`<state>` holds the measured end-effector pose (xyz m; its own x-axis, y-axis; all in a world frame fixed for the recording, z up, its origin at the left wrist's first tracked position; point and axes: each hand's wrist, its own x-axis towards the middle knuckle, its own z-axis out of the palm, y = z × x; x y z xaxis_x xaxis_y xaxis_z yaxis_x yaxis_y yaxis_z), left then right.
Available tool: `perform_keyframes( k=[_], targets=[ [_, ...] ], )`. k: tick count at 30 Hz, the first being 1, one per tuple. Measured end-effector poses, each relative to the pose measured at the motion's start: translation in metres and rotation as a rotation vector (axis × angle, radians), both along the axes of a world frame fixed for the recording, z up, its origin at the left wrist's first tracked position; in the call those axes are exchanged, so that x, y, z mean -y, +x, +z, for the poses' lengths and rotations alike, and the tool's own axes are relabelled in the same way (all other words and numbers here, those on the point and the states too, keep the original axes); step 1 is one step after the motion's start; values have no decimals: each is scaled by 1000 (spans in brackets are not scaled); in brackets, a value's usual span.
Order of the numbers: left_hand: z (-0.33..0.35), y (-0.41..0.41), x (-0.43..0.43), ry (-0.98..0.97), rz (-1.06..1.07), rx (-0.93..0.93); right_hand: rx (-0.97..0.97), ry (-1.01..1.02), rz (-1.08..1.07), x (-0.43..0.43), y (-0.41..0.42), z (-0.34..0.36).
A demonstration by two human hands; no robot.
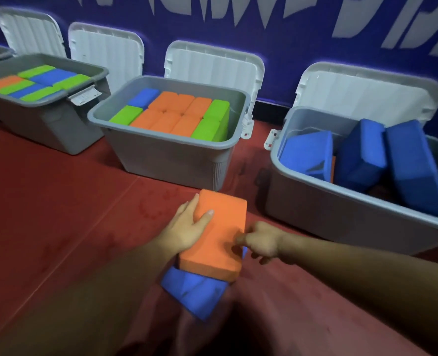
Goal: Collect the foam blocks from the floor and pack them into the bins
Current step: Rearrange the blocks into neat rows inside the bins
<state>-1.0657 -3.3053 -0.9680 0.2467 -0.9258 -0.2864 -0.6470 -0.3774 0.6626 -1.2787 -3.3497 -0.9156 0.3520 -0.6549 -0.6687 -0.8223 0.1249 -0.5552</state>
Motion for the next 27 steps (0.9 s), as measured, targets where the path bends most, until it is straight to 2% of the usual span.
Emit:
perform_keyframes(
  k=[2,6,9,11,14,16,19,22,24,27],
  targets=[
    [10,-8,13,-54,-24,96,39,-177,-43,13,-8,19],
    [49,-46,63,-308,-46,125,44,-650,-165,46,-47,79],
    [80,-90,101,-445,-64,100,77,-872,-339,73,-84,103],
    [93,-122,122,-508,-83,58,18,-962,-409,90,-113,108],
    [98,-165,143,-497,-164,120,-82,-912,-531,104,-154,102],
    [95,-185,150,-492,-216,218,-210,-891,-516,110,-172,95],
    [86,-199,163,-487,-255,310,-398,-1003,-464,119,-190,89],
    [83,-216,178,-476,-261,320,-530,-1070,-493,125,-215,85],
    [84,-238,187,-493,-267,262,-493,-984,-572,128,-237,81],
    [83,-274,197,-497,-308,162,-185,-782,-836,136,-268,77]
  ],
)
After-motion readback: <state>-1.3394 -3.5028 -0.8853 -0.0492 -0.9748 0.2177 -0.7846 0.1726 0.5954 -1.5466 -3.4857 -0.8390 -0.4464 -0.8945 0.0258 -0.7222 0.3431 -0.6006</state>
